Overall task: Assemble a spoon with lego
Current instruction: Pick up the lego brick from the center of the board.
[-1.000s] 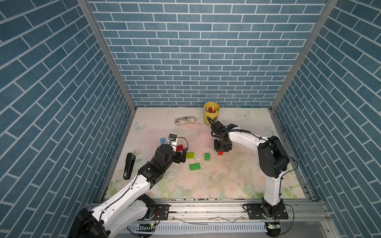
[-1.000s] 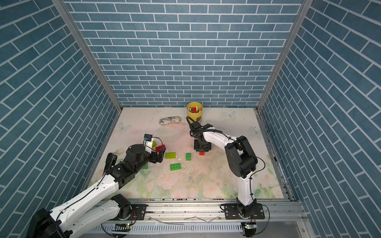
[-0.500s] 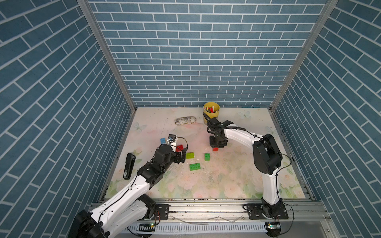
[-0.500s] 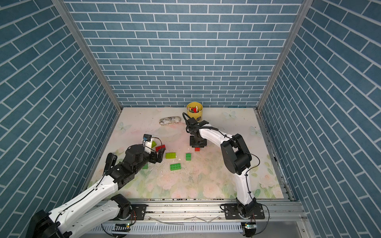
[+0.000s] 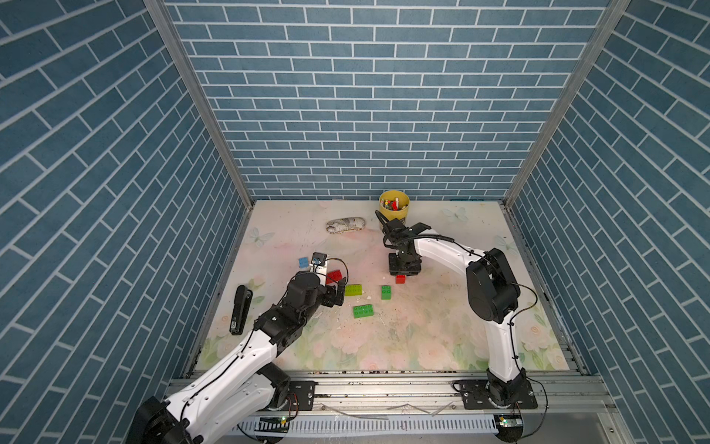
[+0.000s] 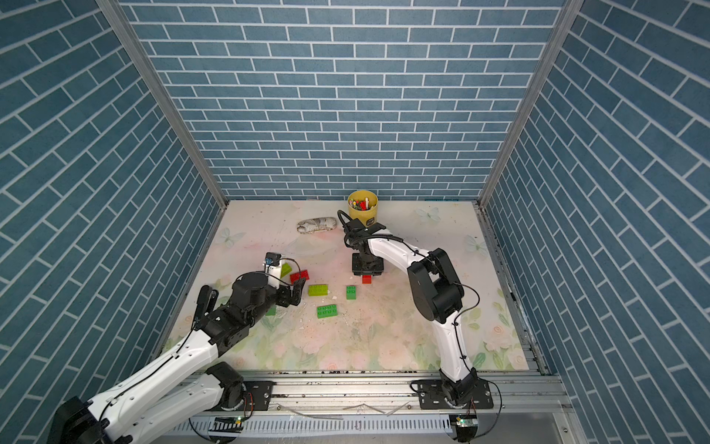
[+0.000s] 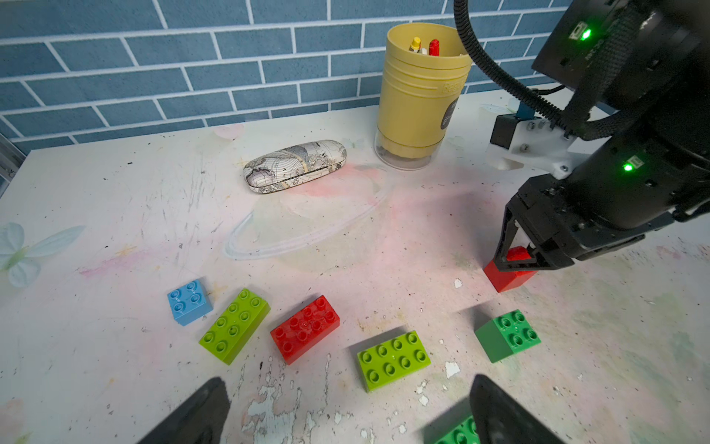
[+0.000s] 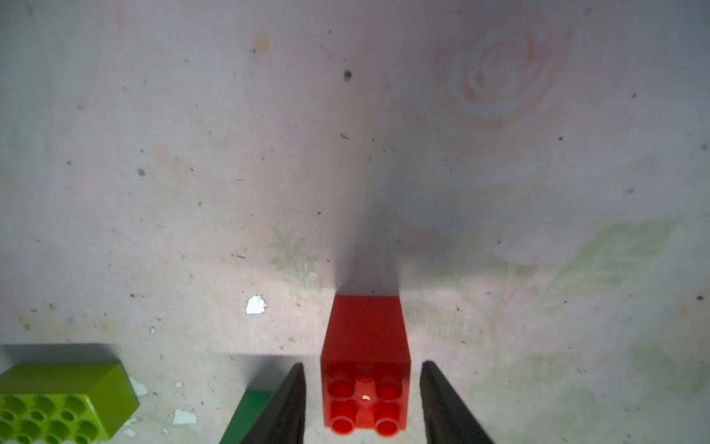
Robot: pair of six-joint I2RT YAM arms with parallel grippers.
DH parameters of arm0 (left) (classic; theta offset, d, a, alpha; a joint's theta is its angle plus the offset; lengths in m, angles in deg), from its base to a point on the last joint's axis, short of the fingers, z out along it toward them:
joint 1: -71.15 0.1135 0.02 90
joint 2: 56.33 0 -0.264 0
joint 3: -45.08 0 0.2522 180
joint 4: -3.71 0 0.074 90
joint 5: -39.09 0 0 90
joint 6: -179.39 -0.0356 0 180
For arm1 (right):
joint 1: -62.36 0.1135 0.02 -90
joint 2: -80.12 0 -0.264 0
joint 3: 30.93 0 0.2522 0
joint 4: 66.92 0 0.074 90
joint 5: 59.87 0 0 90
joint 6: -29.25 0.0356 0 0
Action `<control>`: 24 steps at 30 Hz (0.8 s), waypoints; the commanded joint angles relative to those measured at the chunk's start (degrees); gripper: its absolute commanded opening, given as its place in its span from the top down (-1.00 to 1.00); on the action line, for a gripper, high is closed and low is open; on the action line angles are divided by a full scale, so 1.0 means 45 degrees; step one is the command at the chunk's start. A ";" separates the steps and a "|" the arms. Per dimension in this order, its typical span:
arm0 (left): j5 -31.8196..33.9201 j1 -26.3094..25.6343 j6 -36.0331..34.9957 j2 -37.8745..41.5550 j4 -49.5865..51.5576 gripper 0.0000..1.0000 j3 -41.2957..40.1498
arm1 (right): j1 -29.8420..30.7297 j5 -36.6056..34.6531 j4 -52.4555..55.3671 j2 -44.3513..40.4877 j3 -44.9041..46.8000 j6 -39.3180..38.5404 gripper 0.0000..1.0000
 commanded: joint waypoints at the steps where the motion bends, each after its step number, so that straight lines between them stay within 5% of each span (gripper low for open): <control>1: 0.0130 -0.0106 0.0022 0.0237 0.0322 -0.99 -0.0107 | 0.0113 -0.0373 0.0895 -0.0739 -0.0159 0.0305 -0.02; 11: 0.0286 -0.0099 0.0406 0.1201 0.0664 -0.99 -0.0640 | 0.1721 -0.0876 0.1115 -0.2707 0.1008 0.1706 -0.04; 24: 0.0228 -0.0188 0.0698 0.1480 0.0527 -0.99 -0.1004 | 0.2486 -0.0394 0.0529 -0.0738 0.0225 0.2080 -0.10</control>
